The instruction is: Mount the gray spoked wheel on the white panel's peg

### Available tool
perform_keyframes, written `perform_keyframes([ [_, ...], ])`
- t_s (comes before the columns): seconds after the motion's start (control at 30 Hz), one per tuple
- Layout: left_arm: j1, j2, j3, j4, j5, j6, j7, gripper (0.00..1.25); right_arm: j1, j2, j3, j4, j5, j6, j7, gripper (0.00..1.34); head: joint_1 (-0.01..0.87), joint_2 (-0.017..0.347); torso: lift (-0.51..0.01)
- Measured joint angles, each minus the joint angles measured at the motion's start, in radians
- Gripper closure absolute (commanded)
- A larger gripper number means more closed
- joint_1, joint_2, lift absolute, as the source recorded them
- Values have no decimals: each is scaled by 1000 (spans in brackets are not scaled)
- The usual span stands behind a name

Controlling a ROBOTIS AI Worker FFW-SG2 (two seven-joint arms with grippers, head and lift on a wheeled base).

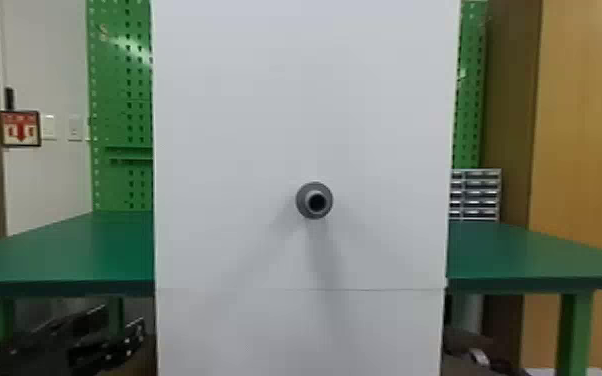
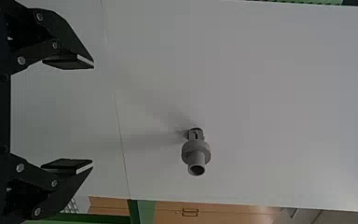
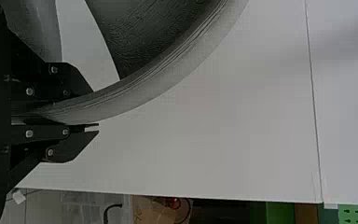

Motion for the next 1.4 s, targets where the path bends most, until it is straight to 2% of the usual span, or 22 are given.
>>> perform_keyframes([
  [0.27,0,1,-1,2,-3,0,0,493,-30,-9,24,-79,-22,127,-38,1136,91,-8,-482],
  [0.47,0,1,-2,4,-4,-2,-2,493,-57,-37,86,-178,-44,260,-151,1138,91,-8,-482],
  [0.63,0,1,-2,5,-5,-3,-2,493,-75,-66,148,-261,-65,357,-286,1151,91,-8,-482],
  [0.7,0,1,-2,5,-5,-4,-2,492,-84,-78,169,-289,-75,392,-318,1151,91,-8,-482],
  [1.0,-1,1,-6,9,-5,-10,-2,493,-128,-108,206,-373,-78,502,-333,1161,91,-8,-482],
  [1.3,-3,1,-9,10,-8,-11,-2,492,-188,-126,262,-484,-70,636,-470,1171,91,-8,-482],
  [1.4,-3,1,-10,10,-10,-11,-2,492,-210,-129,277,-507,-79,664,-492,1174,91,-8,-482],
])
